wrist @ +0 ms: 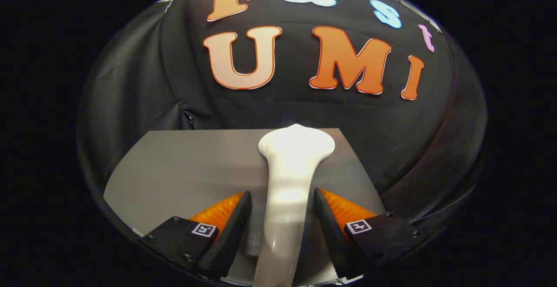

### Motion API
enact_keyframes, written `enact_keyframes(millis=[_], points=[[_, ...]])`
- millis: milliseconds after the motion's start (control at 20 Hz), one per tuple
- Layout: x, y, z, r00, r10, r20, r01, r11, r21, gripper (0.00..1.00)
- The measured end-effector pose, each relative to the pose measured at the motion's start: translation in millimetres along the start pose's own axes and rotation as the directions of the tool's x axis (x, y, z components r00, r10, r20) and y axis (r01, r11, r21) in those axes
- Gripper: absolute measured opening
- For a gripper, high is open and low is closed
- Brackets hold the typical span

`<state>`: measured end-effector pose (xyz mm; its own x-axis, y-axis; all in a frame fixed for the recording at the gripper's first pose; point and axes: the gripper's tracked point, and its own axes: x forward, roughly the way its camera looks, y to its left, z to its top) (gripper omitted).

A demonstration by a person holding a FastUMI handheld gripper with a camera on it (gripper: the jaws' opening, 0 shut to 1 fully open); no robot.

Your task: Iron the clothes twice with a garment steamer, once on the left side and once on the right side.

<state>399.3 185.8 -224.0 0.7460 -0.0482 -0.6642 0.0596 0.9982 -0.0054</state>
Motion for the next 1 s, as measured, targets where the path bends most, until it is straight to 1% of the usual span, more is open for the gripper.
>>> enact_keyframes(millis=[100, 200, 250, 350, 400, 450, 500, 600, 650, 850, 1000], points=[[1, 2, -1, 0.999, 0.033, -0.009, -0.034, 0.999, -0.021, 0.85], [5, 8, 0, 0.996, 0.094, -0.007, -0.094, 0.995, -0.039, 0.69], [-2, 7, 1, 0.995, 0.098, 0.000, -0.098, 0.995, -0.035, 0.62], [-3, 1, 3, 0.997, 0.068, 0.027, -0.067, 0.997, -0.039, 0.54], [-8, 3, 7, 0.996, 0.078, 0.039, -0.077, 0.996, -0.041, 0.50], [-15, 14, 14, 0.990, 0.112, 0.086, -0.109, 0.993, -0.036, 0.47], [-20, 20, 19, 0.985, 0.130, 0.111, -0.122, 0.990, -0.074, 0.42], [-35, 25, 14, 0.979, 0.148, 0.141, -0.121, 0.975, -0.187, 0.41], [-43, 29, 9, 0.975, 0.166, 0.147, -0.135, 0.970, -0.204, 0.42], [-74, 36, 2, 0.961, 0.232, 0.151, -0.203, 0.961, -0.186, 0.41], [-103, 35, 17, 0.941, 0.261, 0.216, -0.222, 0.957, -0.187, 0.41]])
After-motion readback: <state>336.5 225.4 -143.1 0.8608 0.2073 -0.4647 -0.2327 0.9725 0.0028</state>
